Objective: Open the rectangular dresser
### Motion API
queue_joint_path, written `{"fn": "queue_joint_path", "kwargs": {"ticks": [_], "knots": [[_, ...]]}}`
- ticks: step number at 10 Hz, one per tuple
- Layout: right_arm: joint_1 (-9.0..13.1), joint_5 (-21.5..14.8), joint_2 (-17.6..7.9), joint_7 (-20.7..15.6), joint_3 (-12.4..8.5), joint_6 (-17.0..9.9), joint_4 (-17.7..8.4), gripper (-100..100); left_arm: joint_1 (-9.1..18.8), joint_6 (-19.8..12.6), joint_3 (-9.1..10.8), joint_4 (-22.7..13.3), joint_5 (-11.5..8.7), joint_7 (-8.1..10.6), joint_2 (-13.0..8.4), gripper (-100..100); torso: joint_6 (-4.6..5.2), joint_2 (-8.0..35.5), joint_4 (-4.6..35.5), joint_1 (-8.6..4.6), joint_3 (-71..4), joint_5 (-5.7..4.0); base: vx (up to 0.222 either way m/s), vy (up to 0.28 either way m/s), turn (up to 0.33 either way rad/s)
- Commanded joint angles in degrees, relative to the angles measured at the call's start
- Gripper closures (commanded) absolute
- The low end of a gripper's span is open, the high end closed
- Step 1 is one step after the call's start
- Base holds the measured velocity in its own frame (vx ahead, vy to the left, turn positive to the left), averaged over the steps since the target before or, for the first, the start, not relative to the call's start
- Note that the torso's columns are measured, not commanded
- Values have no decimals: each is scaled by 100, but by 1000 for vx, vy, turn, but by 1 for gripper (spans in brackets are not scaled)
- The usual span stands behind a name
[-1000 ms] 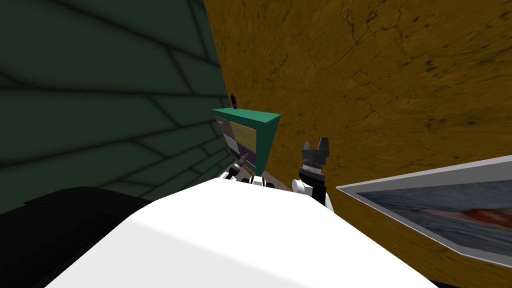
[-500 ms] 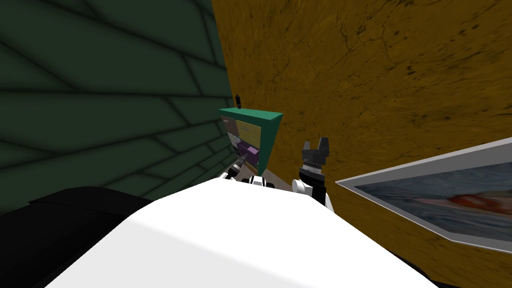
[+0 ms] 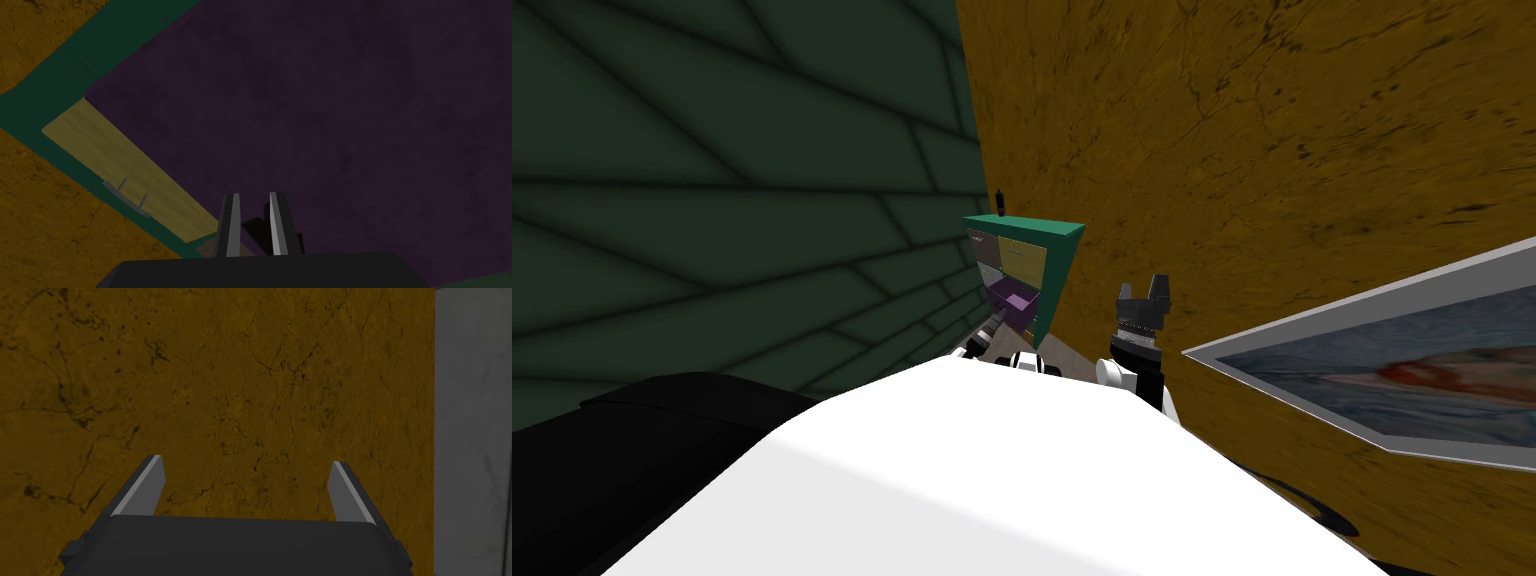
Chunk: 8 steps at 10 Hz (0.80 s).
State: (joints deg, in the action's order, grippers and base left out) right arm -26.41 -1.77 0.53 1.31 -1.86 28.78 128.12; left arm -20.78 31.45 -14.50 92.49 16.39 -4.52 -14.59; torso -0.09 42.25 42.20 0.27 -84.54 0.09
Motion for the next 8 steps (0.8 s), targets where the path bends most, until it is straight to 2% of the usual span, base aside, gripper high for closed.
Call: {"fn": "queue_joint_path", "kwargs": {"ticks": [1, 8], "knots": [[-1, 0, 1, 0, 0, 0, 0, 0, -96, -211, -11, 335, 9, 93, -113, -100, 6, -35, -3, -31, -23, -8, 6, -17, 7], [-2, 0, 1, 0, 1, 1, 1, 0, -434, -948, -51, 1489, 42, 419, -509, -100, 9, 13, 12, -24, 4, -8, 21, -18, 0]]}}
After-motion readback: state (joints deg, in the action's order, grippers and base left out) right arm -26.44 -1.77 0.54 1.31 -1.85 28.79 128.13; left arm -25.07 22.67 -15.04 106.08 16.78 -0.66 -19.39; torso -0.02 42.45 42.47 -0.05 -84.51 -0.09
